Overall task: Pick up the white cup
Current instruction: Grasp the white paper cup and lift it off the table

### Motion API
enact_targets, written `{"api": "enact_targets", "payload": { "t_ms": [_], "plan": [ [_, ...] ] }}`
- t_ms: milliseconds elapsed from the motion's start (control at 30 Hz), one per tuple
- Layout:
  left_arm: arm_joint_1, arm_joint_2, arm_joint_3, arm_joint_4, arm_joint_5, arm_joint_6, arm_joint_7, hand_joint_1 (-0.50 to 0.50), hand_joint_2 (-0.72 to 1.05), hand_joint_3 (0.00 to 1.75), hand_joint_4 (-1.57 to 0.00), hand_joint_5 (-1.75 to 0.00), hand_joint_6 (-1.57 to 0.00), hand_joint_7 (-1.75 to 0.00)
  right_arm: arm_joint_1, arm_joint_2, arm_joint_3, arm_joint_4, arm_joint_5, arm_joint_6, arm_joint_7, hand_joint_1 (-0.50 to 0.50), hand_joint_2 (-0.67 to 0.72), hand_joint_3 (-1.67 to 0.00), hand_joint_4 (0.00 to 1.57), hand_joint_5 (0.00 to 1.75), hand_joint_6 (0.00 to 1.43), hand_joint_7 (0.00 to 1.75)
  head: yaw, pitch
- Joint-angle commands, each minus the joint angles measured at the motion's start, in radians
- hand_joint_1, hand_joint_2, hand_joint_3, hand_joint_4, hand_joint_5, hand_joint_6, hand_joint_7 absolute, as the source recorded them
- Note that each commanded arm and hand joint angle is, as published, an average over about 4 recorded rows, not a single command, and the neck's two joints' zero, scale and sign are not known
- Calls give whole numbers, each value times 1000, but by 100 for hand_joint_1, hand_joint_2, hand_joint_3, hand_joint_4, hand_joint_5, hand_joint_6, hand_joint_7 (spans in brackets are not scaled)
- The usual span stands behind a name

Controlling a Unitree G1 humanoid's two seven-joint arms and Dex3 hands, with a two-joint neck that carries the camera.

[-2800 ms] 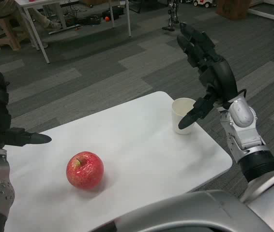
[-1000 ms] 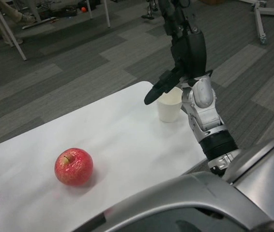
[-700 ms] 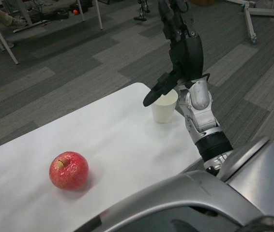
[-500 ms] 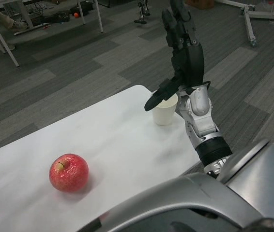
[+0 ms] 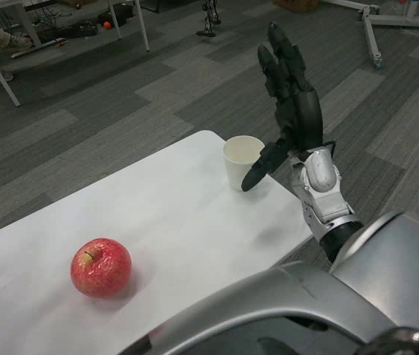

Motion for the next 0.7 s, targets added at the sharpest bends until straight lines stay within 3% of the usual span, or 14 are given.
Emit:
{"api": "enact_targets", "payload": {
  "t_ms": [33, 433, 700],
  "plan": [
    [-21, 0, 11, 6, -11, 13, 2, -50, 96, 9, 0, -10, 0, -7, 23, -7, -5, 0, 21, 2, 21, -46, 60, 0, 0, 0, 0, 7, -8, -5],
    [-30, -6, 12, 15, -11, 14, 3, -50, 100, 9, 0, -10, 0, -7, 70, 19, -41, 79, 35, 12, 114, -46, 60, 0, 0, 0, 0, 7, -45, -8],
    [-30, -13, 8, 16, -9, 14, 3, -50, 105, 9, 0, -10, 0, -7, 25, 29, -46, 207, 42, 12, 179, -50, 66, 0, 0, 0, 0, 7, -99, 11]
  ]
}}
